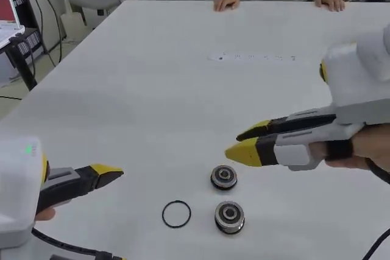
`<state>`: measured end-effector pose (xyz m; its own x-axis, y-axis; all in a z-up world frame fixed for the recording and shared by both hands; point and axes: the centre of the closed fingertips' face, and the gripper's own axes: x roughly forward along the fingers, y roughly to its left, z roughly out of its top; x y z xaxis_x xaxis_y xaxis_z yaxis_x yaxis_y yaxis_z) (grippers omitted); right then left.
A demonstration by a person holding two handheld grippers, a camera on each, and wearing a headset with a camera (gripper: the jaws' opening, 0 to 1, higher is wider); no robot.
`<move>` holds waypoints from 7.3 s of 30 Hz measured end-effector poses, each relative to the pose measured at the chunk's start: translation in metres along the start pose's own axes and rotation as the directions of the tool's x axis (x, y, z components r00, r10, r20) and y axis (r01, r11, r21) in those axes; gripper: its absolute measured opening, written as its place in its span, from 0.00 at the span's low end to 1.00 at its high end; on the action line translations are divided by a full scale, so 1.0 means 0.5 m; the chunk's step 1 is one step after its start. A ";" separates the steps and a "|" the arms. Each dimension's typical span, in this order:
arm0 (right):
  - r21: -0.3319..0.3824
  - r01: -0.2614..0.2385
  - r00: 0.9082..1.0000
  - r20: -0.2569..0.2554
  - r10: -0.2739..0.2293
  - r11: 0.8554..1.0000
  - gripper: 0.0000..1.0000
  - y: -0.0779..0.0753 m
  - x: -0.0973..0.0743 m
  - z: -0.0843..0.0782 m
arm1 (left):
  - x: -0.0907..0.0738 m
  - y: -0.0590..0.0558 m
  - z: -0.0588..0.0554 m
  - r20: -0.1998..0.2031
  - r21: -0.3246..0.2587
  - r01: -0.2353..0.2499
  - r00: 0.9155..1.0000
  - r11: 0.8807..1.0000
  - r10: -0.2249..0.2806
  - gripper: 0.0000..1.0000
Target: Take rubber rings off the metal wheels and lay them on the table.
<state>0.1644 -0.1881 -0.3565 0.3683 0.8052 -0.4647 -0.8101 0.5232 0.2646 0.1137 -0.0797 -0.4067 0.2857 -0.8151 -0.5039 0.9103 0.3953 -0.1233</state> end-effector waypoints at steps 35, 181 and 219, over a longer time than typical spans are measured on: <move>-0.004 -0.072 0.996 -0.050 0.071 0.997 0.48 -0.005 0.000 -0.133 | 0.030 -0.027 0.102 -0.032 0.223 0.149 0.989 0.963 -0.145 0.99; 0.616 -0.048 0.995 -0.043 0.094 0.787 0.00 -0.038 0.062 -0.233 | 0.255 -0.038 0.013 -0.102 0.296 0.235 0.971 0.926 -0.214 0.08; 0.595 -0.115 0.986 -0.032 0.166 0.795 0.00 0.003 0.059 -0.198 | 0.256 -0.046 0.012 -0.113 0.312 0.245 0.969 0.918 -0.220 0.08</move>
<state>0.1290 -0.1915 -0.4533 0.2143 0.8716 -0.4409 -0.4151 0.4899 0.7666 0.1314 -0.1958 -0.4631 0.0423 -0.8289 -0.5578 0.9991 0.0309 0.0300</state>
